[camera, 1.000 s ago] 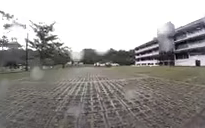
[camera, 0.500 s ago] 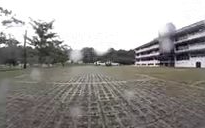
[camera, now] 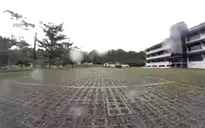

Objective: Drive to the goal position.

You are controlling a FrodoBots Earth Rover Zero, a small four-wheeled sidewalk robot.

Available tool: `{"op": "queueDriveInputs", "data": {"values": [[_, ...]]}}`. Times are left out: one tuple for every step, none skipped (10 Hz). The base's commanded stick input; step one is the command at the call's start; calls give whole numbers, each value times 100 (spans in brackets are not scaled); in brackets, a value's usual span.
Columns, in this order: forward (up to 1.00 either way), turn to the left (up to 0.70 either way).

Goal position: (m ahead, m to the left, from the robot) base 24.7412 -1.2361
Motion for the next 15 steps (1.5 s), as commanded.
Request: {"op": "queueDriveInputs", "data": {"values": [[85, 0], [85, 0], [85, 0], [85, 0], [85, 0], [85, 0], [85, 0], [85, 0], [85, 0], [85, 0], [85, 0], [85, 0], [85, 0], [85, 0], [85, 0]]}}
